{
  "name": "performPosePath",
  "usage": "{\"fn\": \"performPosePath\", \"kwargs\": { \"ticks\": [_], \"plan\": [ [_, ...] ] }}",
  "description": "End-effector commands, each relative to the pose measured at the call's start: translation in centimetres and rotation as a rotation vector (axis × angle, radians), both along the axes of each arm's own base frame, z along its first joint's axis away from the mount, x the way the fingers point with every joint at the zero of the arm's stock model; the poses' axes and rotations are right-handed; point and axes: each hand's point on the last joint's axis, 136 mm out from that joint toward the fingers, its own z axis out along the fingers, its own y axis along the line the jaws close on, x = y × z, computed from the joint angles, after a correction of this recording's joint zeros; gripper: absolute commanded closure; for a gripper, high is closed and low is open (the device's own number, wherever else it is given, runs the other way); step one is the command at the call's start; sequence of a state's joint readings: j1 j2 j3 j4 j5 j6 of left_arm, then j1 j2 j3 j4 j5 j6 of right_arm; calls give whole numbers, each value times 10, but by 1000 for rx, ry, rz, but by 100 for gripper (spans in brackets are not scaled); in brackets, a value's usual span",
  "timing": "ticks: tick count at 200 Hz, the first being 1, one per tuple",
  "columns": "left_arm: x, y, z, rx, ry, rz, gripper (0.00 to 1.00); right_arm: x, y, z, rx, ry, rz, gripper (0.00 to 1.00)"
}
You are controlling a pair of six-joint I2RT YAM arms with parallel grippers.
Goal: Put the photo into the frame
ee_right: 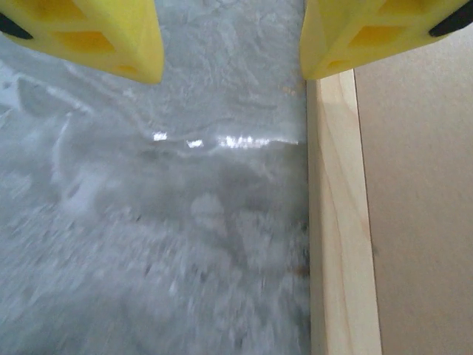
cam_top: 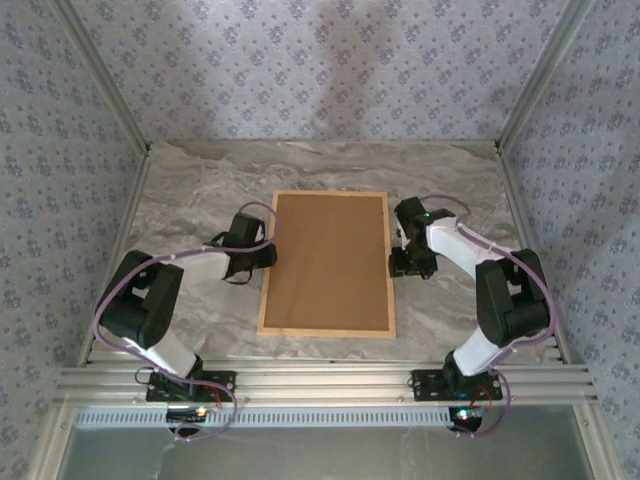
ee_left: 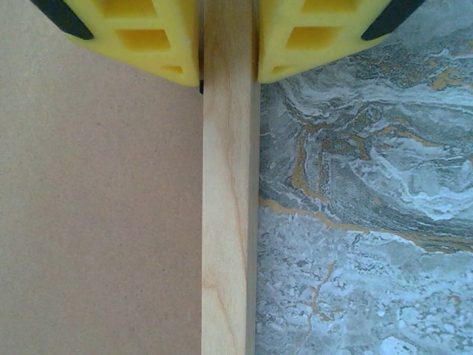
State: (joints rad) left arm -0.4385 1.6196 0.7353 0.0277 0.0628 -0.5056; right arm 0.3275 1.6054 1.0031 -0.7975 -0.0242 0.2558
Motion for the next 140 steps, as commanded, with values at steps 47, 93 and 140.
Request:
{"fn": "performPosePath", "kwargs": {
  "ticks": [47, 93, 140],
  "plan": [
    [-36, 6, -41, 46, 174, -30, 75, -33, 13, -8, 36, 79, 4, 47],
    [-35, 6, -41, 42, 173, -28, 75, -32, 20, -14, 49, 89, 13, 47],
    [-36, 6, -42, 43, 175, -28, 75, -29, 26, -18, 63, 89, 18, 48]
  ]
}}
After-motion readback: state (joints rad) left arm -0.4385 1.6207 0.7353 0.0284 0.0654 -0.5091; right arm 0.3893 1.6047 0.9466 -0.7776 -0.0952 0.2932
